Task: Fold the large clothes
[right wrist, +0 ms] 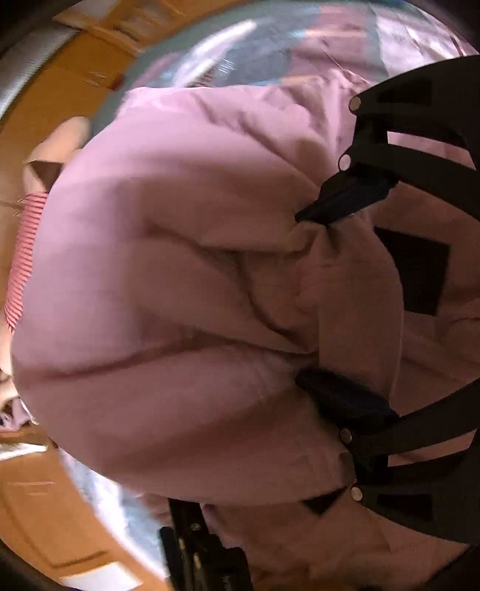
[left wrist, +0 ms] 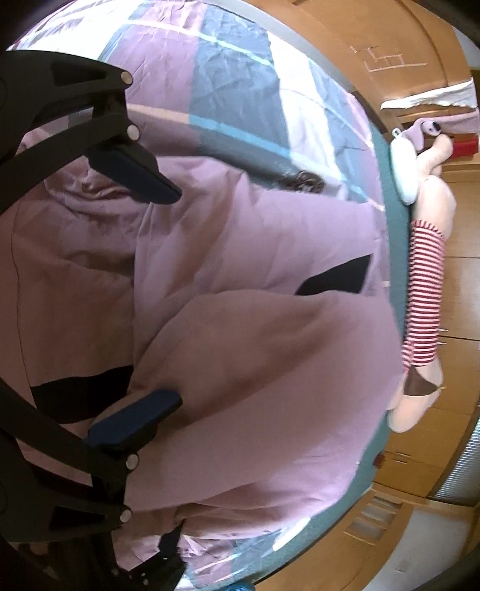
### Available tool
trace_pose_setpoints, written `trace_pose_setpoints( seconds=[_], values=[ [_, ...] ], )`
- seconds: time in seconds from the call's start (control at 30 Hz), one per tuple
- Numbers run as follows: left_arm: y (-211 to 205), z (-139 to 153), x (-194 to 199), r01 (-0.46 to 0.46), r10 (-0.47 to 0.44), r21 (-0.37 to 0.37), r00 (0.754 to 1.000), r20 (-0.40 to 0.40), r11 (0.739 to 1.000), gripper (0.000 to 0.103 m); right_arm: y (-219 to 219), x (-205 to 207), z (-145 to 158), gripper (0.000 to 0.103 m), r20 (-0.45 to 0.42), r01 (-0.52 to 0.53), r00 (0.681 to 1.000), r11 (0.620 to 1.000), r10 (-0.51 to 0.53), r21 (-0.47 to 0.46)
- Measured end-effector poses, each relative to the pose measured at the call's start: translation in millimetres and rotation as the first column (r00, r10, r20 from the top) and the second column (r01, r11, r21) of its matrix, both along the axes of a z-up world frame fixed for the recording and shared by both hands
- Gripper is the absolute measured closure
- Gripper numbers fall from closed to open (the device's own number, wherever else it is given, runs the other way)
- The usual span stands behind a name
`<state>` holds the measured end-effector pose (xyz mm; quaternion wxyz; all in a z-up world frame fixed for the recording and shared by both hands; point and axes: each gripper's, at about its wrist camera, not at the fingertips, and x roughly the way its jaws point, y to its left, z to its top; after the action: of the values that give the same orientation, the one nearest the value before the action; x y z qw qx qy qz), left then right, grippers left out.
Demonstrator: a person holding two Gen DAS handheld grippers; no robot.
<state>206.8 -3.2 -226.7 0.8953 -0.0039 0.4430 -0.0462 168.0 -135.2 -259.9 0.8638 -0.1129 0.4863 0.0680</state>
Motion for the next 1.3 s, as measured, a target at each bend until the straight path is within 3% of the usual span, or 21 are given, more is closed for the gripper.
trace_pose_setpoints(
  seconds=[0.2,0.27,0.37,0.43,0.47,0.53,0.63,0.67,0.77,0.9,0.93,1.03,1.1,1.2,1.3],
  values=[
    [-3.3,3.1,-5.7,-0.006,0.004,0.03,0.999,0.045,1.0,0.002,-18.2,-1.5,26.2,0.021,0.025,0.004,1.0,0.995,-0.006,0.095],
    [-4.3,11.3,-12.1,-0.012,0.008,0.038,0.996,0.093,0.999,0.002,-30.6,-8.3,47.7,0.021,0.112,0.018,0.993,0.99,-0.034,0.142],
    [-7.4,21.2,-16.1,-0.004,-0.003,0.042,0.985,0.171,0.999,0.002,-55.2,-8.8,72.9,0.02,0.251,0.093,0.957,0.975,-0.143,0.2],
    [-15.0,20.6,-8.4,0.002,-0.017,0.076,0.981,0.194,0.997,0.002,-68.7,2.9,80.8,0.02,0.291,0.143,0.933,0.96,-0.213,0.243],
    [-18.1,18.3,-2.6,0.014,-0.029,0.082,0.983,0.183,0.997,0.002,-75.3,18.1,82.4,0.02,0.286,0.155,0.928,0.946,-0.238,0.284],
    [-28.0,0.7,16.5,0.068,-0.077,0.103,0.993,0.086,0.992,0.002,-85.1,45.2,71.9,0.02,0.223,0.173,0.942,0.93,-0.253,0.325],
    [-25.1,-17.6,27.7,0.062,-0.063,0.092,0.998,0.003,0.994,0.002,-89.1,77.0,21.1,0.02,0.032,0.284,0.954,0.931,-0.298,0.228],
    [-23.4,-18.6,29.2,0.064,-0.064,0.079,0.998,-0.013,0.995,0.002,-89.0,77.8,8.7,0.019,0.024,0.283,0.955,0.935,-0.294,0.213],
    [-18.1,-15.5,30.3,0.069,-0.068,0.056,0.997,-0.032,0.996,0.002,-76.2,70.9,20.5,0.019,0.072,0.25,0.962,0.957,-0.262,0.149],
    [-10.6,7.2,14.0,0.052,-0.051,0.046,0.999,-0.008,0.998,0.002,-81.8,35.2,61.3,0.018,0.199,0.202,0.949,0.957,-0.244,0.208],
    [-8.2,14.3,6.2,0.063,-0.064,0.066,0.998,0.005,0.996,0.002,-92.0,-7.7,74.2,0.018,0.227,0.208,0.94,0.955,-0.255,0.213],
    [9.9,28.5,-38.5,0.083,-0.09,0.186,0.996,0.029,0.979,0.002,-113.8,-69.8,79.5,0.008,0.208,0.272,0.926,0.939,-0.314,0.209],
    [31.4,28.2,-64.3,0.091,-0.091,0.207,0.996,-0.009,0.974,0.002,-133.6,-112.2,73.0,0.003,0.151,0.345,0.912,0.913,-0.381,0.22],
    [73.3,18.0,-108.4,0.068,-0.05,0.168,0.993,-0.111,0.983,0.002,-166.4,-169.4,47.4,0.003,-0.033,0.454,0.888,0.866,-0.458,0.209],
    [104.8,0.6,-162.7,0.082,-0.049,0.126,0.97,-0.239,0.989,0.002,-192.1,-221.3,18.1,0.003,-0.258,0.545,0.831,0.814,-0.493,0.2]
  ],
)
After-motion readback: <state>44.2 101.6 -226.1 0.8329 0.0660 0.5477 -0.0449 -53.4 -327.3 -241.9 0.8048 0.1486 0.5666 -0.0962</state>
